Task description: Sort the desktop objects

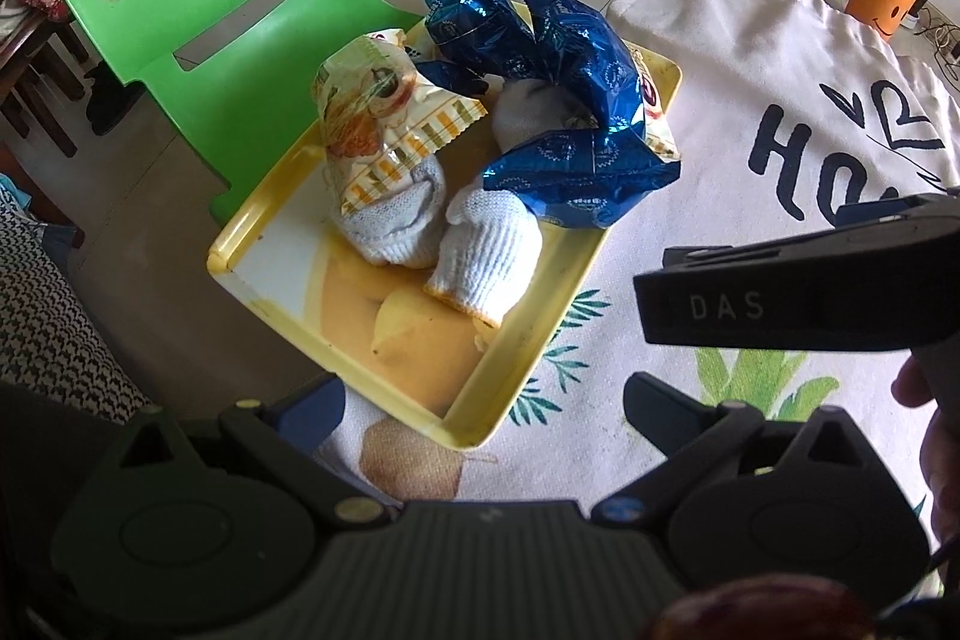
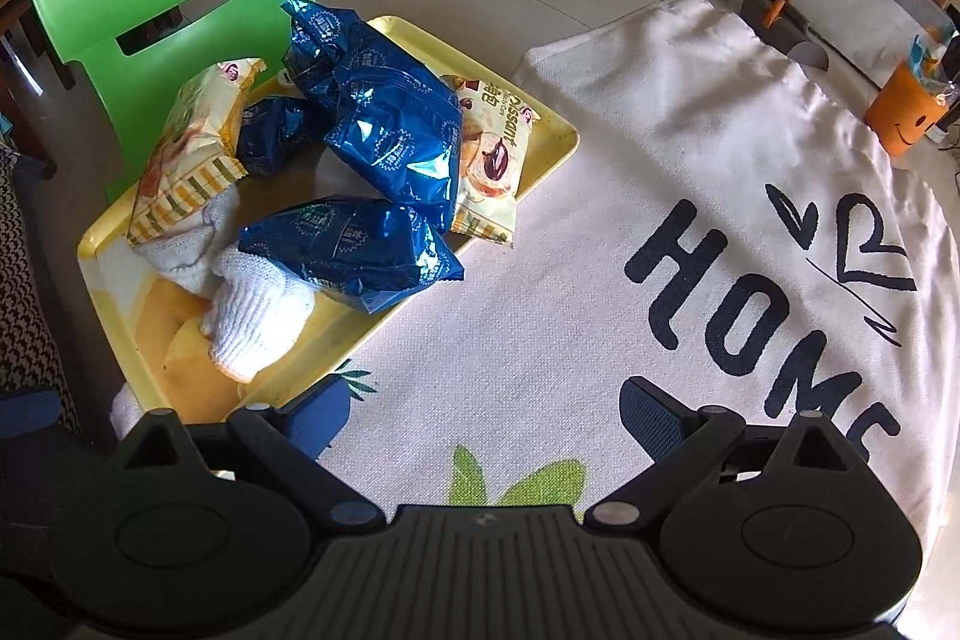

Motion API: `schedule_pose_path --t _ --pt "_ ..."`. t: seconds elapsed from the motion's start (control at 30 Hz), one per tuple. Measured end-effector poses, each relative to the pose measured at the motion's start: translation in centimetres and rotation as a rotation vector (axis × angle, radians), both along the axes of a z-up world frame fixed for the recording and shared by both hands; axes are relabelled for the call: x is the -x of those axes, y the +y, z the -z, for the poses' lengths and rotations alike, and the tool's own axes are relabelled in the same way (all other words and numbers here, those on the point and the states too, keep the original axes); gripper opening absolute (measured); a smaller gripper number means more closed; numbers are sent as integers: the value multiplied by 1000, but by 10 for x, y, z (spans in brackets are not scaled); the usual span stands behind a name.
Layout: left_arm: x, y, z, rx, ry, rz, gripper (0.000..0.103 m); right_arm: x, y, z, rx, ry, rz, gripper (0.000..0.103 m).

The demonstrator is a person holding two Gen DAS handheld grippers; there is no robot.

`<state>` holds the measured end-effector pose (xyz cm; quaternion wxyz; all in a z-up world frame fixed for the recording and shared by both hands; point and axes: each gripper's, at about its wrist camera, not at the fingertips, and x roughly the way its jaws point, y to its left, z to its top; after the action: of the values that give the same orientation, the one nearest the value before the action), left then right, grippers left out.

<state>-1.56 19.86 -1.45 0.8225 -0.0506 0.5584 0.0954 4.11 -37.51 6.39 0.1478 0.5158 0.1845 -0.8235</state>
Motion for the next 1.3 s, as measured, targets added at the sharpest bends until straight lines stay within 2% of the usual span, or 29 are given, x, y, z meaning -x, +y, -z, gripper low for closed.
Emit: schedule_pose_path --t 1.3 --pt "-14 11 2 -4 0 -5 103 6 -12 -2 32 2 11 98"
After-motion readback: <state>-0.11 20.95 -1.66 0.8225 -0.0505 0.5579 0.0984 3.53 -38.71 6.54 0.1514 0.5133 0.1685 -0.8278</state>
